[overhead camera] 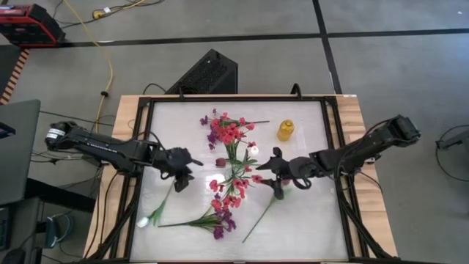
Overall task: Sort flowers into vase by color
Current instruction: Put the white tulip into the transparent vase
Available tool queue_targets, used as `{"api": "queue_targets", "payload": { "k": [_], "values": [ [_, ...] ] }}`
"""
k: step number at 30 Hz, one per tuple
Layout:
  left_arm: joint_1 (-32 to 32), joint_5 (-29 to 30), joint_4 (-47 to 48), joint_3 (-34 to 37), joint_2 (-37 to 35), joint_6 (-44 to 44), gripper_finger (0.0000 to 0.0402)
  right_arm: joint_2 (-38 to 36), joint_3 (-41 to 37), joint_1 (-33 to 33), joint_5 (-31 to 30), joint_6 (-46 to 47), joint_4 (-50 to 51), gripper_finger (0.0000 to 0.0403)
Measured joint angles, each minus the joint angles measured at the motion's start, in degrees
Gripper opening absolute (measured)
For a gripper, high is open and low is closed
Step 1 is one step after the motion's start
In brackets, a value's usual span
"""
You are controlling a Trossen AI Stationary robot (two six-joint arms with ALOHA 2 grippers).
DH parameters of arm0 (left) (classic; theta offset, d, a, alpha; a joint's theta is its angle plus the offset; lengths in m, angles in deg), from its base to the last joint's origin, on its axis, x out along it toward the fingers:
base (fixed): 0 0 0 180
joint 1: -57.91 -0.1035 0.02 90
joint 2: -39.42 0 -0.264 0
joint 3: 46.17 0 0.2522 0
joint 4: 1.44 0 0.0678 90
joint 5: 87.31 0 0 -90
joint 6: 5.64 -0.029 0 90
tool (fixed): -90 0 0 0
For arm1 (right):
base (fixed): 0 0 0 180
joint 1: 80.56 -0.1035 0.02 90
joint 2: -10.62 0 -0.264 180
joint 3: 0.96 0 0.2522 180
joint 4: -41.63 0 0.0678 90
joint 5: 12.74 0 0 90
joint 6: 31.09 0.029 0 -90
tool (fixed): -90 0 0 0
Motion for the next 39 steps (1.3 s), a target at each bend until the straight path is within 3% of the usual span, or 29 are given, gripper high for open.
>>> {"api": "queue_targets", "payload": {
  "k": [8,12,15,22,28,33,39],
  "values": [
    [8.21,-0.67,12.36,0.00,0.00,18.32,0.0126,0.02,0.00,-3.00,0.00,-1.13,0.19,0.0244],
    [12.32,-3.71,12.93,0.00,0.00,17.60,0.0126,0.02,0.00,-3.29,0.00,-1.54,0.81,0.0244],
    [14.57,-2.59,12.99,0.00,0.01,11.46,0.0126,0.02,0.00,-3.23,-0.02,-2.99,1.39,0.0244],
    [19.85,-1.80,12.25,0.00,0.02,-14.28,0.0126,0.02,0.00,-3.29,-0.02,-4.11,1.48,0.0244],
    [22.90,-0.09,3.49,-0.22,0.10,-38.19,0.0126,0.04,0.00,-3.60,-0.04,-4.11,1.82,0.0244],
    [22.83,6.08,4.44,-3.75,4.31,-52.99,0.0126,0.07,0.00,-2.75,-0.06,-4.11,1.72,0.0244],
    [22.76,4.21,11.61,-8.83,13.14,-65.48,0.0126,0.07,0.00,-1.87,-0.17,-3.85,1.65,0.0244]
  ]
}}
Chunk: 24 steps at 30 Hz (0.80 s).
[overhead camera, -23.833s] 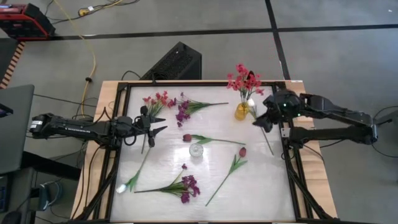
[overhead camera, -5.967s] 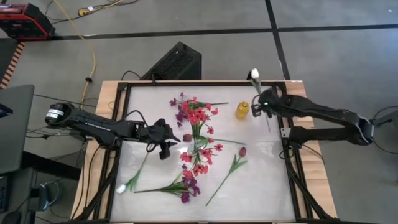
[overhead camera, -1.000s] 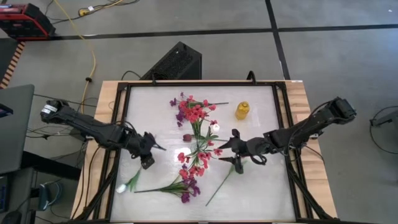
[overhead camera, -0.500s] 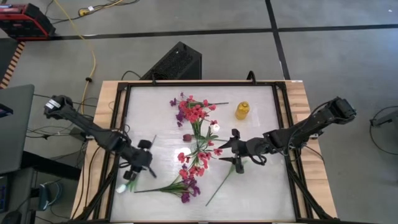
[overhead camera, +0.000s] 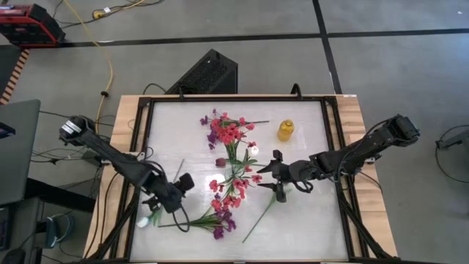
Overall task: Sort flowers into vase by color
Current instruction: Put the white tulip into the transparent vase
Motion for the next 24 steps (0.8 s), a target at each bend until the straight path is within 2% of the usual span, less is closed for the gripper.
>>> {"api": "queue_targets", "payload": {
  "k": [6,9,17,24],
  "values": [
    [0.00,-1.40,17.13,-3.35,7.25,-15.09,0.0126,0.00,-0.01,0.76,-0.05,4.10,-0.17,0.0244],
    [0.25,-1.95,21.43,-3.41,9.70,-21.47,0.0125,0.00,0.00,0.70,-0.04,5.54,-0.56,0.0244],
    [0.39,-1.33,21.23,-3.45,13.20,-31.43,0.0125,0.00,0.00,0.70,-0.04,6.31,-1.49,0.0244],
    [0.57,-2.09,16.73,-3.45,18.15,-33.31,0.0125,0.00,0.00,0.70,-0.04,6.12,-1.19,0.0244]
  ]
}}
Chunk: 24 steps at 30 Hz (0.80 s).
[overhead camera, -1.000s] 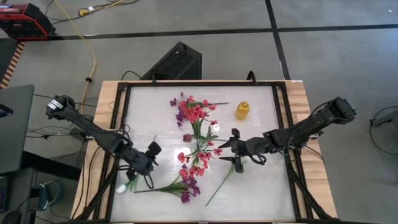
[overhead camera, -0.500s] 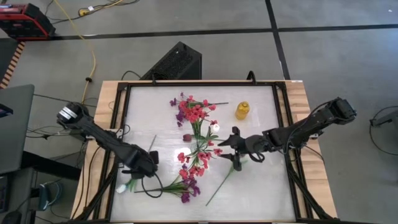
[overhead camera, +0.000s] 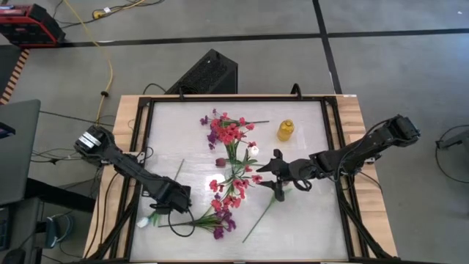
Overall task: Sort flowers into vase by color
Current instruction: Put the white tulip into the transparent vase
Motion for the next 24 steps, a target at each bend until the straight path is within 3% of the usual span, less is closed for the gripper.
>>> {"api": "queue_targets", "payload": {
  "k": [8,16,24],
  "values": [
    [0.11,-0.64,0.52,-0.22,2.16,0.11,0.0113,0.02,0.00,-0.01,0.00,-0.26,1.11,0.0244],
    [-1.35,-5.97,-1.99,-0.10,2.01,5.94,0.0011,0.02,0.00,-0.07,0.01,-0.47,1.32,0.0244],
    [-2.77,-8.87,-5.65,-0.76,-2.86,17.52,0.0001,0.02,0.00,-0.11,0.02,-0.56,2.32,0.0244]
  ]
}}
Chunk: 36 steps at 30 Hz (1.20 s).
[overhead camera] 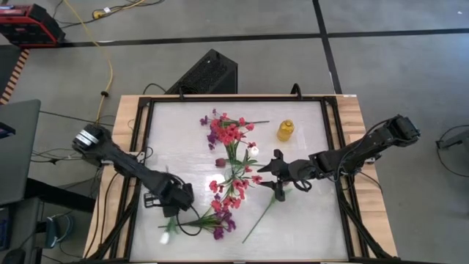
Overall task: Sort flowers into vase by color
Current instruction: Put the white tulip into the transparent vase
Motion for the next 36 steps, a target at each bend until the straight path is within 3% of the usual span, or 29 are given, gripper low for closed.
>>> {"api": "queue_targets", "payload": {
  "k": [8,13,18,27,32,36],
  "values": [
    [-4.67,1.60,-16.87,0.27,-19.10,13.08,0.0000,0.00,0.00,0.55,0.02,0.20,0.16,0.0244],
    [-6.02,2.23,-36.63,5.16,-30.45,20.41,0.0000,0.00,0.00,0.26,0.02,0.20,0.03,0.0244],
    [-6.04,2.03,-59.12,15.03,-37.70,33.12,0.0000,0.00,0.00,0.26,0.02,0.22,-0.02,0.0244],
    [-6.08,15.75,-88.05,29.51,-40.39,44.16,0.0000,0.00,0.00,0.67,0.04,0.19,-0.04,0.0244],
    [-6.10,25.40,-95.25,31.78,-37.97,44.75,0.0000,0.00,-0.02,0.83,0.02,0.15,-0.25,0.0244],
    [-6.14,25.34,-101.42,31.78,-35.34,43.11,0.0000,0.00,0.00,0.83,0.02,0.15,-0.32,0.0244]
  ]
}}
